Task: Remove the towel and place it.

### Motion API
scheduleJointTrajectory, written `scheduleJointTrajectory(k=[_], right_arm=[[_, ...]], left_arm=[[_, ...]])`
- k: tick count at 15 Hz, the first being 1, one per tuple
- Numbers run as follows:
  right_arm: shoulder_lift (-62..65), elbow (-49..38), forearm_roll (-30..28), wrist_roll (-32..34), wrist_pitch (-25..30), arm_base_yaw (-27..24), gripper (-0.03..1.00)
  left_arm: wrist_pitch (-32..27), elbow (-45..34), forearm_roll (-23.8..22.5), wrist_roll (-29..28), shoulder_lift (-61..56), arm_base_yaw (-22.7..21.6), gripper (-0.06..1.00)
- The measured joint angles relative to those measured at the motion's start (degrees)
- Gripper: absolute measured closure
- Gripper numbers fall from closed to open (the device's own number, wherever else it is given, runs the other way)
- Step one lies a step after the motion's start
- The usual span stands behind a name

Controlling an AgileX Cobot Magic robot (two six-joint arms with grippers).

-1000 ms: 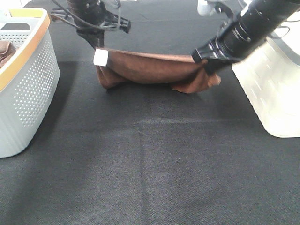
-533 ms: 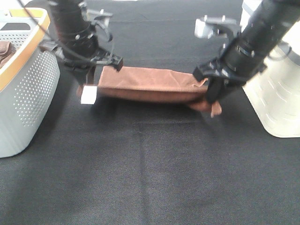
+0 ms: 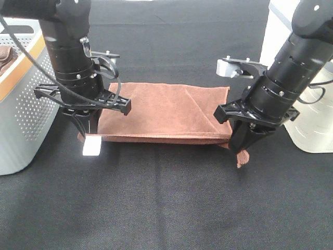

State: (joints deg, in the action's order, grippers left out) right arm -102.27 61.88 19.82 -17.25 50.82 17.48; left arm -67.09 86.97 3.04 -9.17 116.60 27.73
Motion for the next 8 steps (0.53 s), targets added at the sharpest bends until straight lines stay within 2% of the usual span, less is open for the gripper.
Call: scheduleJointTrajectory(k=[3, 5, 6, 7, 8], right_arm=[[0.1, -0.8, 0.4, 0.1, 0.1, 0.0, 0.95], [0.1, -1.5, -1.4, 0.2, 0.6, 0.0, 0.89], [0.0, -1.9, -3.7, 0.3, 1.9, -0.3, 0.79], [0.0, -2.0, -4.2, 0.3, 2.6, -0.5, 0.67], [0.0, -2.0, -4.3, 0.4, 3.0, -0.6, 0.50]], left_arm=[[0.0, -0.9, 0.3, 0.0, -0.1, 0.0, 0.94], [-0.5, -2.8, -1.8, 0.0, -0.1, -0.1, 0.94], [-1.7, -4.0, -4.3, 0.2, -0.1, -0.3, 0.89], [-1.9, -4.3, -4.8, 0.2, -0.1, -0.5, 0.82], [-2.0, -4.4, -3.9, 0.2, -0.1, -0.6, 0.68]])
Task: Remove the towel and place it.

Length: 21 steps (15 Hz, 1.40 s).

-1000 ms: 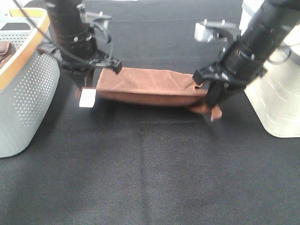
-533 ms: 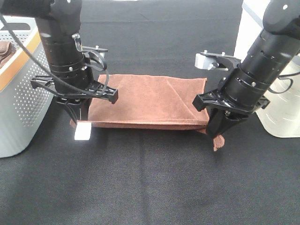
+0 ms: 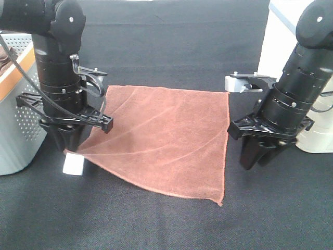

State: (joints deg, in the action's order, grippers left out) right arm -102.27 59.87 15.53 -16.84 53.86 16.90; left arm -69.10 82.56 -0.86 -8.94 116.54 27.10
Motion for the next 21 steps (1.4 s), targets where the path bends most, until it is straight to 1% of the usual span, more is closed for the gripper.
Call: scheduleJointTrajectory(k=[1, 2, 3, 4, 6, 8, 9, 11, 15, 16, 19, 21], right_arm=[[0.0, 0.0, 0.0, 0.0, 0.1, 0.0, 0.38], [0.0, 0.0, -0.1, 0.0, 0.1, 0.0, 0.30], [0.0, 0.0, -0.1, 0.0, 0.2, 0.0, 0.27], [0.0, 0.0, -0.1, 0.0, 0.5, 0.0, 0.25], [0.0, 0.0, -0.1, 0.0, 1.1, 0.0, 0.24], [0.2, 0.0, 0.9, 0.0, 3.3, 0.0, 0.24], [0.2, 0.0, 0.9, 0.0, 3.3, 0.0, 0.24], [2.1, 0.0, 2.0, 0.0, 6.2, 0.0, 0.24], [11.5, 0.0, 2.2, 1.2, 11.6, 0.0, 0.24], [16.6, -0.1, 2.2, 1.4, 12.0, 0.0, 0.24], [27.8, -0.1, 2.2, 1.4, 14.3, 0.0, 0.24], [37.3, -0.1, 1.9, 1.6, 15.2, 0.0, 0.24]], left_arm=[[0.0, 0.0, 1.6, 0.7, 0.0, 0.0, 0.52], [0.0, 0.0, 4.0, 2.6, 0.0, 0.0, 0.36], [0.0, 0.0, 6.1, 4.5, 0.0, 0.0, 0.22], [0.0, 0.0, 8.2, 6.2, 0.0, 0.0, 0.13], [-0.1, 0.0, 8.4, 6.8, -0.3, 0.0, 0.11], [-0.1, 0.0, 7.4, 7.0, -1.6, 0.0, 0.11], [-0.1, 0.0, 7.4, 7.0, -1.6, 0.0, 0.11], [-0.1, 0.0, 5.8, 7.0, -6.4, 0.0, 0.11], [-0.1, 0.0, 3.3, 6.1, -22.3, 0.0, 0.11], [-0.2, 0.0, 3.3, 4.8, -29.6, 0.0, 0.11], [-0.3, -0.7, 2.6, 4.4, -42.5, 0.0, 0.11], [-0.3, -6.8, 1.8, 4.0, -52.7, 0.0, 0.11]])
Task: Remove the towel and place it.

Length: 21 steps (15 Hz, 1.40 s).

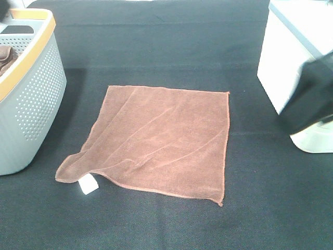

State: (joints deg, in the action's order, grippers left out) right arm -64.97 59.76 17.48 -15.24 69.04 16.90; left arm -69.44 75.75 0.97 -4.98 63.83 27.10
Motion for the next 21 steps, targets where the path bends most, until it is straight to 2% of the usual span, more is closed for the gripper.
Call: scheduleJointTrajectory(k=[3, 4, 8, 11, 13, 14, 16, 21], right_arm=[[11.0, -4.0, 0.0, 1.0, 0.2, 0.0, 0.24], [11.0, -4.0, 0.0, 1.0, 0.2, 0.0, 0.24], [27.8, -18.6, 0.0, 1.1, -1.0, 0.0, 0.24], [36.9, -28.0, -1.7, 2.9, -5.0, 0.0, 0.24], [38.4, -29.6, -3.7, 5.3, -5.4, 0.0, 0.24], [40.3, -30.2, -7.6, 8.9, -6.6, 0.0, 0.24], [41.3, -30.4, -11.5, 11.0, -7.2, 0.0, 0.24], [41.5, -30.7, -12.5, 11.5, -7.8, 0.0, 0.24]], left_arm=[[-0.1, -12.9, -1.4, -1.1, -12.4, 0.0, 0.11], [-0.1, -12.9, -1.4, -1.1, -12.4, 0.0, 0.11], [0.3, -34.6, -1.4, -1.1, -29.6, 0.0, 0.11], [7.7, -45.1, -1.4, 0.2, -38.0, 0.0, 0.11], [8.4, -46.4, -1.4, 1.8, -39.0, 0.0, 0.11], [8.9, -46.6, -1.4, 4.5, -39.3, 0.0, 0.11], [9.2, -46.6, -1.3, 8.1, -39.4, 0.0, 0.11], [9.3, -46.6, -0.6, 9.9, -39.4, 0.0, 0.11]])
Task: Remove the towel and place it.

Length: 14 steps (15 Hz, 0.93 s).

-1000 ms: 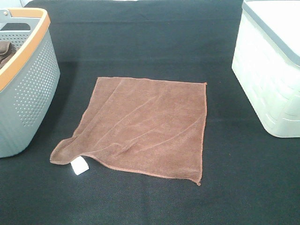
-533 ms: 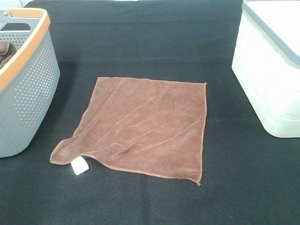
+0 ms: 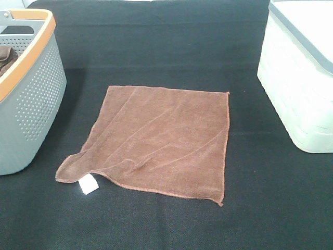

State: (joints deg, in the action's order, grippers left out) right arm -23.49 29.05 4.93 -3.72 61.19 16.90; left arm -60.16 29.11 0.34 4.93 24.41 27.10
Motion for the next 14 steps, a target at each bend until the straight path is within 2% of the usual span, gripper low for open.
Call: scheduleJointTrajectory(k=[13, 14], right_arm=[[0.0, 0.0, 0.0, 0.1, 0.0, 0.0, 0.24], [0.0, 0.0, 0.0, 0.1, 0.0, 0.0, 0.24]], left_arm=[[0.0, 0.0, 0.9, 0.1, 0.0, -0.1, 0.11], [0.0, 0.0, 1.0, 0.1, -0.1, -1.7, 0.11]])
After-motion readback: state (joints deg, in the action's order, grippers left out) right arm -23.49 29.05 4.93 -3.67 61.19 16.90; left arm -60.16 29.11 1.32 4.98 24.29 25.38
